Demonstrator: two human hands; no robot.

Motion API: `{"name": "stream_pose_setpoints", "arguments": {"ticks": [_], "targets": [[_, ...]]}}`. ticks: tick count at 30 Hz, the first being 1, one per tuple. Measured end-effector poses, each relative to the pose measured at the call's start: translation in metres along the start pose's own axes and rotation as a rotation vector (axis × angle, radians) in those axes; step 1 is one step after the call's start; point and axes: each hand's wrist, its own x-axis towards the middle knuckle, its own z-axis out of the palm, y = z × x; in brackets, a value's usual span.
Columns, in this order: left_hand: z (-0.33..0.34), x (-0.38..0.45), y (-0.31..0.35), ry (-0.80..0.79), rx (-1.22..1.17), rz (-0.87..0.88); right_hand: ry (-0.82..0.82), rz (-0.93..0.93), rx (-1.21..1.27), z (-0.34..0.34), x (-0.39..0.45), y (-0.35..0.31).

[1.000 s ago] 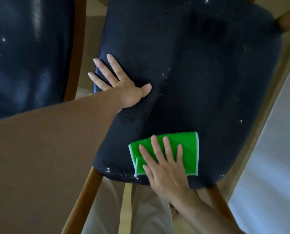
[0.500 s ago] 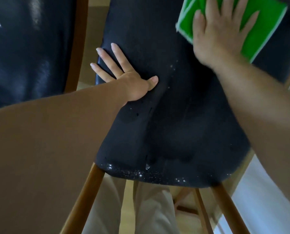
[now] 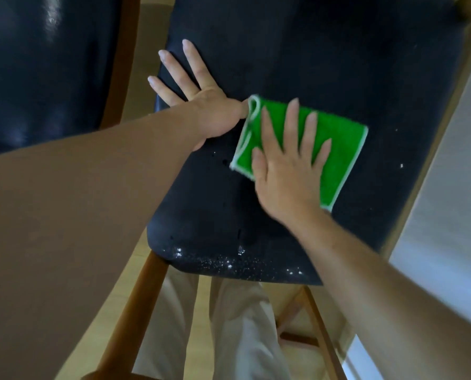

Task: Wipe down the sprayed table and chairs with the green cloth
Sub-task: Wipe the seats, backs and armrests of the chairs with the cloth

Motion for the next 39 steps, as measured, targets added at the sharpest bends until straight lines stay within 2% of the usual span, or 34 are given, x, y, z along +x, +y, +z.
{"name": "stream_pose_setpoints", "arguments": {"ticks": [5, 8, 11, 15, 18, 21, 27, 31, 33, 35, 39], "targets": [[-0.016, -0.001, -0.013, 0.007, -0.151, 0.067, -0.156, -0.244, -0.101, 0.033, -0.074, -0.013], [-0.028, -0.002, -0.036, 0.11, -0.423, 0.178, -0.08, -0.328, -0.155, 0.021, -0.041, 0.0], [-0.032, -0.009, -0.066, 0.218, -0.587, 0.125, 0.061, -0.212, -0.161, -0.002, 0.03, -0.003], [-0.019, -0.009, -0.103, 0.147, -0.683, -0.011, 0.191, 0.057, -0.032, -0.028, 0.116, -0.027], [-0.013, -0.013, -0.118, 0.075, -0.764, -0.009, 0.206, 0.168, 0.028, -0.029, 0.127, -0.052], [-0.015, -0.017, -0.126, 0.062, -0.808, -0.023, 0.174, -0.044, -0.059, -0.01, 0.082, -0.073], [-0.011, -0.021, -0.147, -0.006, -0.79, -0.07, -0.036, -0.466, -0.198, 0.048, -0.068, -0.071], [-0.002, -0.026, -0.16, 0.022, -0.7, -0.036, -0.071, -0.559, -0.213, 0.059, -0.089, -0.061], [0.001, -0.027, -0.164, -0.009, -0.751, -0.042, -0.045, -0.584, -0.208, 0.053, -0.076, -0.06], [0.003, -0.027, -0.168, -0.054, -0.855, -0.055, 0.017, -0.552, -0.22, 0.041, -0.044, -0.062], [0.003, -0.03, -0.172, -0.114, -0.936, -0.064, 0.142, -0.316, -0.174, 0.008, 0.056, -0.079]]}}
